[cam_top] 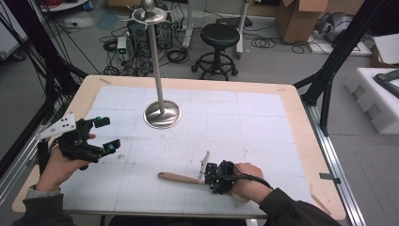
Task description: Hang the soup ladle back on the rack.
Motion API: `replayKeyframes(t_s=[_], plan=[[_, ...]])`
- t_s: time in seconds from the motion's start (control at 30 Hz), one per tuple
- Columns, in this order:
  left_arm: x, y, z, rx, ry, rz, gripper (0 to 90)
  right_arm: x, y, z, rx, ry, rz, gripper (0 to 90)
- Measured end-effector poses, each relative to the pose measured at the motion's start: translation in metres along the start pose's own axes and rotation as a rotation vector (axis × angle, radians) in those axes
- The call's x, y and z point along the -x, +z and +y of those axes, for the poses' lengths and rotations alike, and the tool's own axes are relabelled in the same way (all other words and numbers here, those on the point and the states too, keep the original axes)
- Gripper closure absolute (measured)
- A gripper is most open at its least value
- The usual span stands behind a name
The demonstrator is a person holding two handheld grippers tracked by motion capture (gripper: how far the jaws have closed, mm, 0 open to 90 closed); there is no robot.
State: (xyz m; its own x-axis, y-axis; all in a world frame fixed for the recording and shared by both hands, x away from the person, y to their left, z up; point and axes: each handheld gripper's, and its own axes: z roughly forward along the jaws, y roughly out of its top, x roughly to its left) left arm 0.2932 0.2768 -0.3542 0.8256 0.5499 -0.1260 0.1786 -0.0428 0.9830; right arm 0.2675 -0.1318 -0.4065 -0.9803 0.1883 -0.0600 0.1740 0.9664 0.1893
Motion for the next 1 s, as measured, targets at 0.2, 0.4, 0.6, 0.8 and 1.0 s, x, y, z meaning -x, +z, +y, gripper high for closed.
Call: replayKeyframes(t_s=[0.2, 0.4, 0.6, 0.8, 1.0], plan=[[0.000, 0.000, 0.000, 0.001, 0.000, 0.001, 1.8, -0.001, 0.000, -0.005, 0.036, -0.003, -0.014, 77.9], [0.000, -0.001, 0.000, 0.004, -0.002, 0.003, 1.8, 0.003, -0.006, -0.011, 0.111, 0.015, -0.015, 78.0], [0.000, -0.001, 0.001, 0.006, 0.001, 0.005, 1.8, 0.010, -0.022, -0.022, 0.269, 0.085, -0.003, 77.9], [-0.001, -0.001, 0.001, 0.006, -0.002, 0.007, 1.8, 0.014, -0.035, -0.032, 0.433, 0.129, -0.001, 77.9], [-0.001, -0.001, 0.001, 0.006, -0.001, 0.009, 1.8, 0.017, -0.044, -0.041, 0.616, 0.164, 0.000, 78.0]])
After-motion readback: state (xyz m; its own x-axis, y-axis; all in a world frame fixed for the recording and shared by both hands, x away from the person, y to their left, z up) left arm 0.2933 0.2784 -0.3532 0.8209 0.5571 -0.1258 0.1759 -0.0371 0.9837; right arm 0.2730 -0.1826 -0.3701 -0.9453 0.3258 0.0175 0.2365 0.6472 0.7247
